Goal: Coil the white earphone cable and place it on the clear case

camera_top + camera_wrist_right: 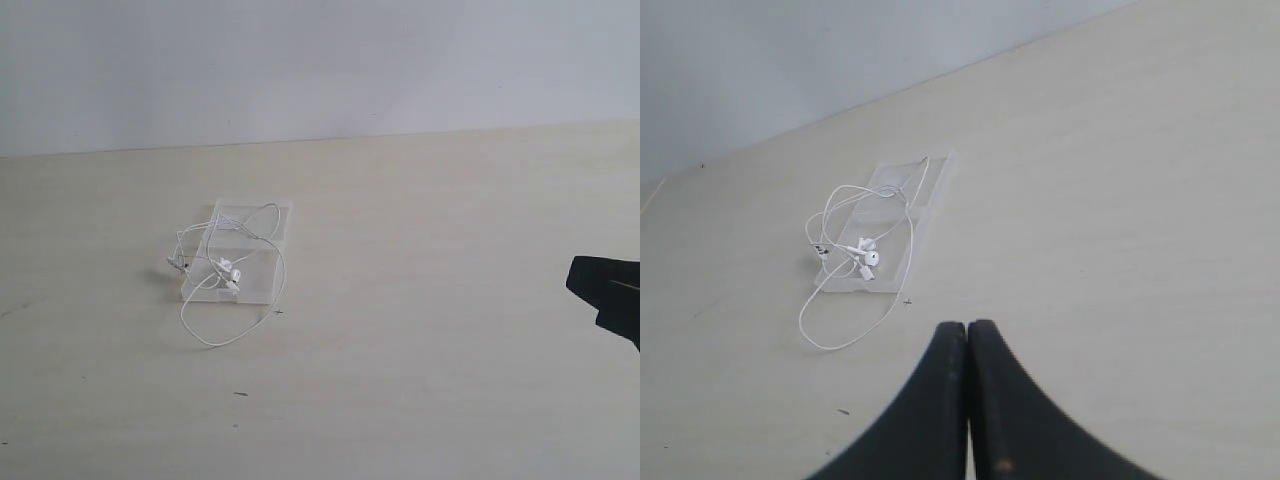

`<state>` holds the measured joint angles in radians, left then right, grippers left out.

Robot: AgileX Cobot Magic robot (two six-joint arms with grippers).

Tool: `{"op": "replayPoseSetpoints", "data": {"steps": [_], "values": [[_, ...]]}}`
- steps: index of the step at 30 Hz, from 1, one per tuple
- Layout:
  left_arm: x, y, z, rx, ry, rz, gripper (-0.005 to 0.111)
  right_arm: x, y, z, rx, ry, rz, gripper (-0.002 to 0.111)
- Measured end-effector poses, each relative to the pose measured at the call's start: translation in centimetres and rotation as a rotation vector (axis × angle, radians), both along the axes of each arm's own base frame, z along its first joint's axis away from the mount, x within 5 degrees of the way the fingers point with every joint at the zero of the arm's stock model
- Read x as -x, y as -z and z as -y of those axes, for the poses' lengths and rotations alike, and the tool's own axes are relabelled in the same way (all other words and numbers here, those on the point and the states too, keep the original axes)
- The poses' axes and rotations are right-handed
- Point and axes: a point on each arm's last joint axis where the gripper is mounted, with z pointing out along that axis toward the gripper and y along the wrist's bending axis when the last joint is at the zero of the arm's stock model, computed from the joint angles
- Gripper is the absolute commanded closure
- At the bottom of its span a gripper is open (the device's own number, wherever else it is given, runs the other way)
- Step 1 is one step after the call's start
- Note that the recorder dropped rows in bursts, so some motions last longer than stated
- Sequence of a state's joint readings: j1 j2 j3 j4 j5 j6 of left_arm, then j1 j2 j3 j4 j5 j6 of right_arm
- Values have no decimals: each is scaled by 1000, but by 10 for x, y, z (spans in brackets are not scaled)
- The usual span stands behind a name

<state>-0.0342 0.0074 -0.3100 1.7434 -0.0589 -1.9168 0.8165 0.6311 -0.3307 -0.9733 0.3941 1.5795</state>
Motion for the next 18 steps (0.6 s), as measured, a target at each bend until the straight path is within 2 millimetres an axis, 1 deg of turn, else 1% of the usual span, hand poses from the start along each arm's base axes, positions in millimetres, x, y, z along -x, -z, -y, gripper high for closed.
{"op": "replayPoseSetpoints", "data": {"steps": [3, 8, 10, 12, 14, 18], "values": [[-6, 9, -1, 19, -9, -37, 107, 0, 0, 0, -1, -1, 0, 108], [-18, 39, -3, 91, -39, -139, 107, 0, 0, 0, -1, -1, 0, 108], [-21, 47, -3, 112, -42, -165, 107, 0, 0, 0, -1, -1, 0, 108], [-21, 48, -2, 126, -34, -171, 107, 0, 0, 0, -1, -1, 0, 108], [-21, 48, -2, 182, -14, -169, 107, 0, 0, 0, -1, -1, 0, 108], [-19, 46, -6, 343, 1, -146, 107, 0, 0, 0, -1, -1, 0, 108]]}}
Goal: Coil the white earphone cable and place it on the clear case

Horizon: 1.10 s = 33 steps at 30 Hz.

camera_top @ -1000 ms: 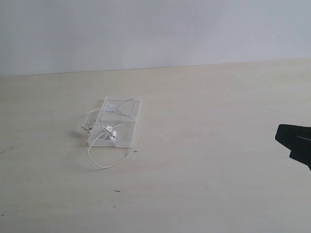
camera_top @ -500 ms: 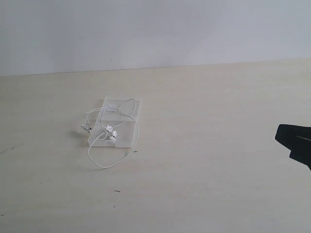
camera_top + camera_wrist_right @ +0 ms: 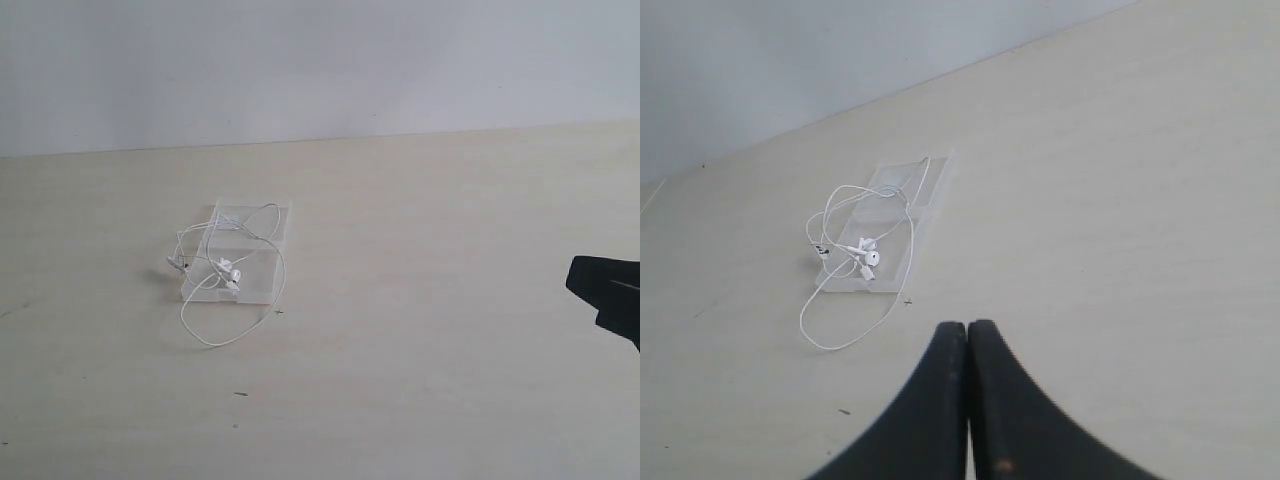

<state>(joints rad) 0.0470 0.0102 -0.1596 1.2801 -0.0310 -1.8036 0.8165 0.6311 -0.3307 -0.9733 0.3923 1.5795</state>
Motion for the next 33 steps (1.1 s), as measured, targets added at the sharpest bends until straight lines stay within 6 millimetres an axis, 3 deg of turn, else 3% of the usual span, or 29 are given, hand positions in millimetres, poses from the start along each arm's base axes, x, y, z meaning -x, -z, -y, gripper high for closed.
{"op": "replayPoseSetpoints", "data": {"steps": [4, 9, 22, 33], "values": [[4, -8, -5, 24, -48, 8, 107, 0, 0, 0, 0, 0, 0, 108], [9, -22, -4, -177, -96, 15, 107, 0, 0, 0, 0, 0, 0, 108], [6, -4, -5, -209, -94, -183, 107, 0, 0, 0, 0, 0, 0, 108], [-9, 54, -5, -213, -72, -302, 107, 0, 0, 0, 0, 0, 0, 108]]}}
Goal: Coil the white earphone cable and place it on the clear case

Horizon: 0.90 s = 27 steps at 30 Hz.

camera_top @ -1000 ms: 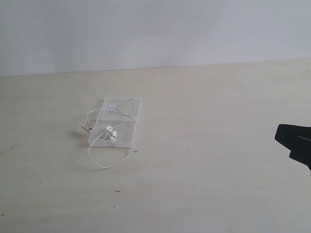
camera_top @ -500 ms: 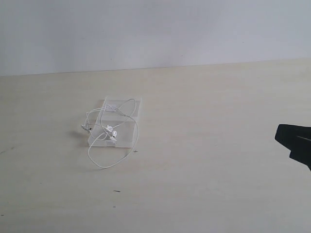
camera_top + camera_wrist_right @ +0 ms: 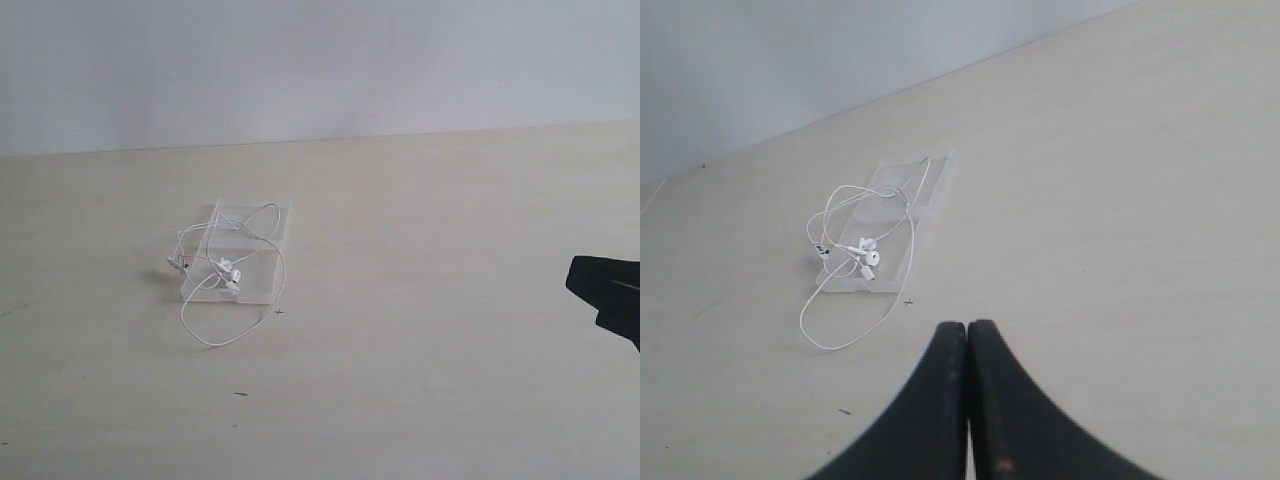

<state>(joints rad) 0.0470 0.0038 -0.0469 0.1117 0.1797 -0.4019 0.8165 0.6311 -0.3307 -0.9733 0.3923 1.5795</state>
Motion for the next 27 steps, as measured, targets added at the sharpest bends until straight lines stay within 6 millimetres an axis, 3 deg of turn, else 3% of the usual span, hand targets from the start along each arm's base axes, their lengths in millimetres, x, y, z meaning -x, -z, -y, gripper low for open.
{"op": "replayPoseSetpoints", "data": {"steps": [9, 14, 27], "values": [[-2, 15, 0, -9, 1, -50, 107, 0, 0, 0, 0, 0, 0, 108], [1, 32, -2, -67, -8, -233, 107, 0, 0, 0, 0, 0, 0, 108], [1, 33, -2, -72, -8, -247, 107, 0, 0, 0, 0, 0, 0, 108]]}}
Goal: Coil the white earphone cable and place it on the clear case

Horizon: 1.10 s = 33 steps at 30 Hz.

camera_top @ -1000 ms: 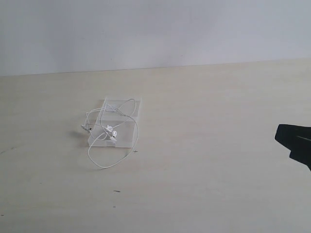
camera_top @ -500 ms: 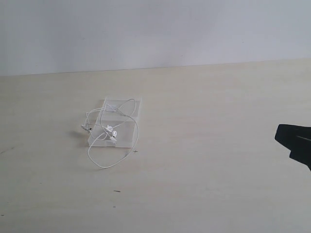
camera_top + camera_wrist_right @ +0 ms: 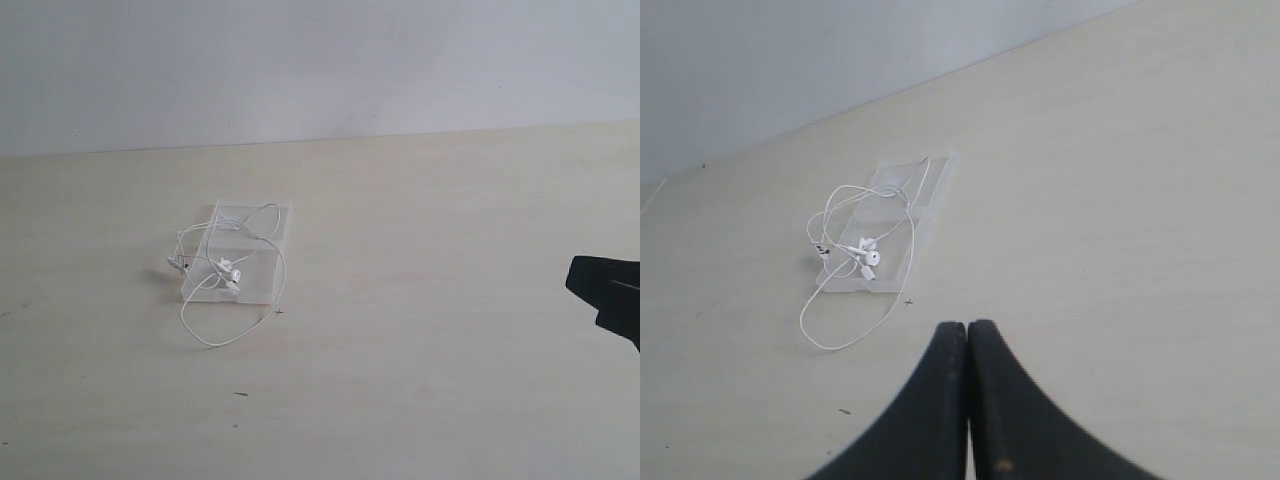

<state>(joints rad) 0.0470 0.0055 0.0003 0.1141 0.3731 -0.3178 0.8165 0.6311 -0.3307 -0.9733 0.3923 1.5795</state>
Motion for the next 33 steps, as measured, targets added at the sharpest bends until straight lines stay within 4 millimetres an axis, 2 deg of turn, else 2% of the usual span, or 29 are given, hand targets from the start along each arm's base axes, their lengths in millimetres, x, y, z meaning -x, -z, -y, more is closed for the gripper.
{"op": "replayPoseSetpoints", "data": {"steps": [10, 15, 19, 24, 28, 33], "values": [[0, 0, 0, 0, 0, 0, 107, 2, -4, 3, -22, 5, 20, 108], [0, 0, 0, 0, 0, -2, 107, 14, -16, 27, -111, 84, 123, 108], [0, 0, 0, 0, 0, -2, 107, 27, -8, 43, -192, 139, 203, 108], [0, 0, 0, 0, 0, -2, 107, 43, 11, 48, -292, 116, 328, 108], [0, 0, 0, 0, 0, -2, 107, 54, 10, 50, -350, 82, 433, 108], [0, 0, 0, -1, 0, -2, 107, 59, 7, 50, -385, 61, 467, 108]]}}
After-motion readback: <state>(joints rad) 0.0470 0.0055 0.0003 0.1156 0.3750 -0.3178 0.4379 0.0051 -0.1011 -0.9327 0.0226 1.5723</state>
